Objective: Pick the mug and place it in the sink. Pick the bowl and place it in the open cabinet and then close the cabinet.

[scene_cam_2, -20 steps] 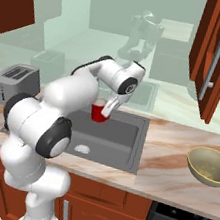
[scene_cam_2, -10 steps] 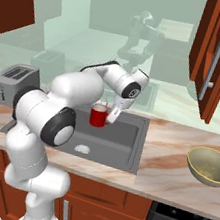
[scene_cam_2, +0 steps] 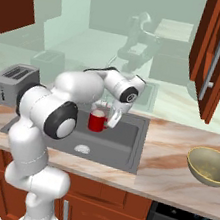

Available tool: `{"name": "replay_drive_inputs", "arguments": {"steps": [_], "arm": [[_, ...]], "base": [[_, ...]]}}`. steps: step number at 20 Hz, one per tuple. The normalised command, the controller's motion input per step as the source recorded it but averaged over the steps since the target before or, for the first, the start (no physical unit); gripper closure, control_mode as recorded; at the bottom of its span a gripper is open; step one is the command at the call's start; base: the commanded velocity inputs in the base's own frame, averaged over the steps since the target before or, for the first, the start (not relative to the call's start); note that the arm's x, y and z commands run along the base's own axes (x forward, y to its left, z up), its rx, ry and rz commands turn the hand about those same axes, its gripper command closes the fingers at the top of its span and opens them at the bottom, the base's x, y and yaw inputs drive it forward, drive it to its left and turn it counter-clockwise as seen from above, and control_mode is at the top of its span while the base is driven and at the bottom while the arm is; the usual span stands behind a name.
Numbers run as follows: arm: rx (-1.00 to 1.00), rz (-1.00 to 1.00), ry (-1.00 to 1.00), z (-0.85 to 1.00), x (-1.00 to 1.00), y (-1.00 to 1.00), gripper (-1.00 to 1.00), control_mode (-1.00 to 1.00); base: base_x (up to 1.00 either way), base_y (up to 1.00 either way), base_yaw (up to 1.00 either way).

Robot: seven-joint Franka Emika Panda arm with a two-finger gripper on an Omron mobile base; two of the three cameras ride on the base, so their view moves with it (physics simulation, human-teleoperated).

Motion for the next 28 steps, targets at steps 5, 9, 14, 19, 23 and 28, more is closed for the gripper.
{"name": "replay_drive_inputs", "arguments": {"steps": [5, 9, 14, 19, 23, 28], "arm": [[-0.02, 0.0, 0.05, -0.15, 0.56, 0.0, 1.0, -1.0], [-0.01, 0.0, 0.05, -0.16, 0.47, 0.0, 1.0, -1.0], [-0.01, 0.0, 0.05, -0.21, 0.36, 0.0, 1.0, -1.0], [0.0, 0.0, 0.0, -0.29, 0.12, 0.0, 1.0, -1.0], [-0.03, 0.0, -0.1, -0.26, 0.0, 0.01, 1.0, -1.0], [0.0, 0.03, -0.2, -0.31, 0.0, 0.01, 1.0, -1.0]], "base": [[0.0, 0.0, 0.0], [0.0, 0.0, 0.0], [0.0, 0.0, 0.0], [0.0, 0.0, 0.0], [0.0, 0.0, 0.0], [0.0, 0.0, 0.0]]}}
